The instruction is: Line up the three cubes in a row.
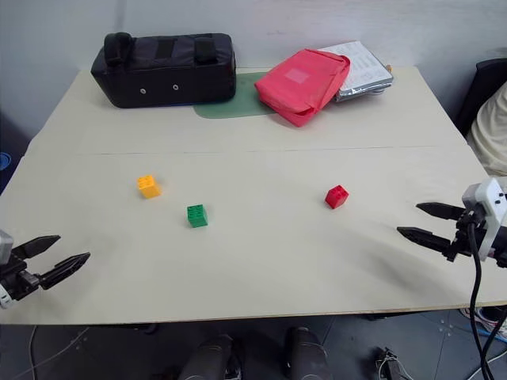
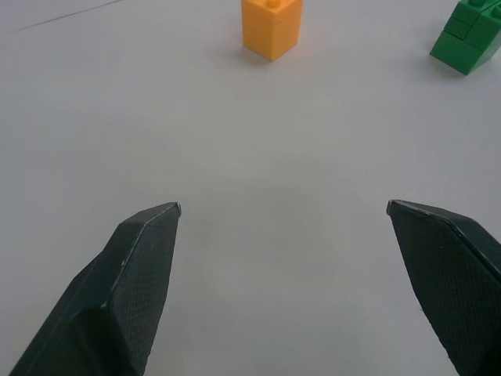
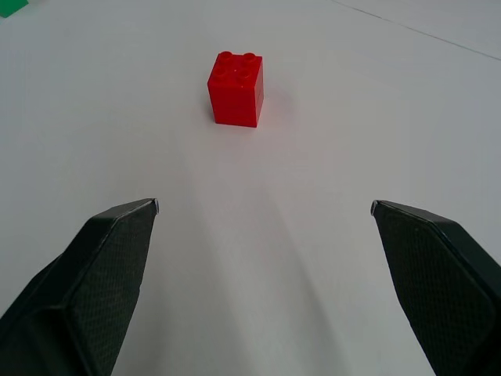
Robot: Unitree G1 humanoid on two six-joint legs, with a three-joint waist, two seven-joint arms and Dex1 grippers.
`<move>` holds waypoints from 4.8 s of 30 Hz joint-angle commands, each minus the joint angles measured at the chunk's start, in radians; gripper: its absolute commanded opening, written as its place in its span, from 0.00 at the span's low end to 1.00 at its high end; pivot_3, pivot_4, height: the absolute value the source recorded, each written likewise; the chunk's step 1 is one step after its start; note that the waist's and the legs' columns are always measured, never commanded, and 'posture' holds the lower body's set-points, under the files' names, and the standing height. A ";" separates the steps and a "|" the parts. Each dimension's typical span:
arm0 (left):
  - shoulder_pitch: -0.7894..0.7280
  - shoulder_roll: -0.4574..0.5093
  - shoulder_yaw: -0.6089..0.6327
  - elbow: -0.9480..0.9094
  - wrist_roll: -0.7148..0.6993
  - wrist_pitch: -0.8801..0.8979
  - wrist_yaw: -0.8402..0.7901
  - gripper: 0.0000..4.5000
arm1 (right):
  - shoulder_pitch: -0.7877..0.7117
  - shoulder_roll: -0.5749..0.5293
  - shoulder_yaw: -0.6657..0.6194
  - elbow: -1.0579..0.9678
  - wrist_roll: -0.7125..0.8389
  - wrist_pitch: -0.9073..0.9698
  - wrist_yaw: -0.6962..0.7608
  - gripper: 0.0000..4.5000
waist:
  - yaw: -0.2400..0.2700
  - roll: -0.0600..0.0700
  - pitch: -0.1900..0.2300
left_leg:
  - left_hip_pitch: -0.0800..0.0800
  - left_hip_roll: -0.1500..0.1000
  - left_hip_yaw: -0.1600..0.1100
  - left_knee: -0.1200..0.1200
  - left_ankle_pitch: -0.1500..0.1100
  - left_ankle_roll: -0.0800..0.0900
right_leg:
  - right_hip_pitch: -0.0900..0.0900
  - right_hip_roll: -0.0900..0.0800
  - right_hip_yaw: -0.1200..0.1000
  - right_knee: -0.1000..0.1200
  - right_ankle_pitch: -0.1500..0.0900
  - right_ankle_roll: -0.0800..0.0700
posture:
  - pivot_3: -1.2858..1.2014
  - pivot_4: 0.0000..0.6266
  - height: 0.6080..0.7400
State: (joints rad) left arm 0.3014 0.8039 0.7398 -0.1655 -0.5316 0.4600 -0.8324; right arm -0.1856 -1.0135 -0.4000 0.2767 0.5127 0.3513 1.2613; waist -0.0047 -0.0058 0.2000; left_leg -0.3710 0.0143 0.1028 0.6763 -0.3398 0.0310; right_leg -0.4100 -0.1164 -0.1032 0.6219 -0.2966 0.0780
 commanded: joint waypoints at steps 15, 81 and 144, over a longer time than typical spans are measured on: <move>-0.033 0.004 0.009 -0.018 -0.002 0.003 0.039 0.99 | 0.033 0.015 -0.031 -0.103 -0.021 -0.024 -0.098 1.00 | 0.002 0.000 0.000 | 0.000 0.000 0.000 0.000 0.000 0.000 | 0.000 0.000 0.000 0.000 0.000 0.000 | 0.52 0.24 1.00; -0.799 0.085 -0.808 -0.212 -0.078 0.090 -0.455 1.00 | -0.050 0.235 0.526 -0.539 -0.149 -0.152 0.034 0.34 | 0.004 0.000 0.000 | -0.002 0.000 0.001 0.006 0.004 0.000 | 0.001 0.005 -0.001 0.006 0.000 0.001 | 0.52 0.24 1.00; -0.896 0.022 -0.900 0.278 0.353 -0.084 -0.264 1.00 | -0.060 0.114 0.251 -0.713 0.095 0.077 -0.085 0.99 | 0.007 -0.001 0.000 | -0.003 -0.001 0.004 0.007 0.003 0.003 | 0.000 0.004 -0.004 0.006 0.002 0.002 | 0.52 0.24 1.00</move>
State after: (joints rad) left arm -0.5766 0.8293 -0.1451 0.1030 -0.2046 0.4030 -1.0856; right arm -0.2479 -0.9016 -0.1077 -0.4006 0.5829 0.4223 1.1961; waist 0.0027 -0.0071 0.1998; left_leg -0.3738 0.0137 0.1062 0.6833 -0.3372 0.0340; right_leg -0.4098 -0.1127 -0.1072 0.6281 -0.2949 0.0796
